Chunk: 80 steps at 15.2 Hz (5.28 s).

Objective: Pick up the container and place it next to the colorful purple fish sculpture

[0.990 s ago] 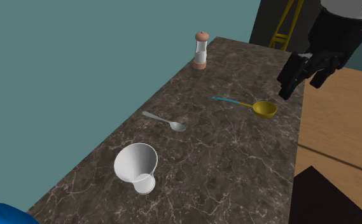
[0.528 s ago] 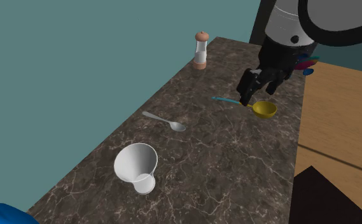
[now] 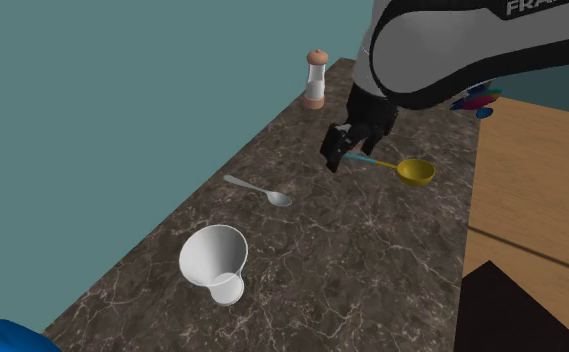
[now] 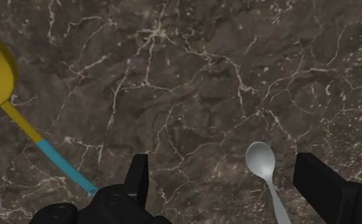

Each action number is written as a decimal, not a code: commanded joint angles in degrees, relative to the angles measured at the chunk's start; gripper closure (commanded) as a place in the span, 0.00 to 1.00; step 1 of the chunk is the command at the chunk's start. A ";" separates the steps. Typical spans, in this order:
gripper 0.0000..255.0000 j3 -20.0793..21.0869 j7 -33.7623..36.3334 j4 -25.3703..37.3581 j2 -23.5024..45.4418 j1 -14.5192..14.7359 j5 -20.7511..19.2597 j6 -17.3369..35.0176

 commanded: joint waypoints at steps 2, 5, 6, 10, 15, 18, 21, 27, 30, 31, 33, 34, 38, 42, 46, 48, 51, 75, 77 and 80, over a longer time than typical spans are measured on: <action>0.00 0.51 -1.66 2.79 6.03 1.33 1.70 4.26; 0.00 1.13 -3.54 6.15 11.82 2.38 3.40 7.63; 0.00 1.38 -4.17 7.39 13.75 2.68 3.96 8.62; 0.00 2.60 -6.59 12.96 21.39 3.72 5.96 11.94; 0.00 4.49 -9.14 21.23 30.84 4.68 7.63 14.72; 0.00 5.23 -9.87 24.52 34.70 5.03 7.95 15.86; 0.00 5.34 -9.92 24.85 36.56 5.19 8.03 17.41; 0.00 5.45 -9.98 25.39 38.84 5.38 8.11 19.18; 0.00 5.45 -9.98 25.39 38.84 5.38 8.10 19.18; 0.00 5.45 -9.98 25.39 38.84 5.38 8.10 19.18; 1.00 5.45 -9.98 25.39 38.83 5.37 8.10 19.17; 1.00 5.45 -9.98 25.39 38.83 5.37 8.10 19.17; 1.00 5.45 -9.98 25.39 38.83 5.38 8.10 19.17; 1.00 5.45 -9.98 25.39 38.84 5.38 8.10 19.18; 1.00 5.28 -9.47 25.90 36.93 5.44 7.79 16.78; 1.00 5.21 -9.22 26.24 36.03 5.46 7.63 15.55; 1.00 5.10 -8.85 26.83 34.74 5.49 7.40 13.68; 1.00 4.59 -6.14 35.84 27.60 5.50 5.81 -2.35; 1.00 4.57 -5.93 36.95 27.28 5.49 5.70 -3.77; 1.00 4.17 -7.15 36.85 26.36 4.68 6.06 -4.76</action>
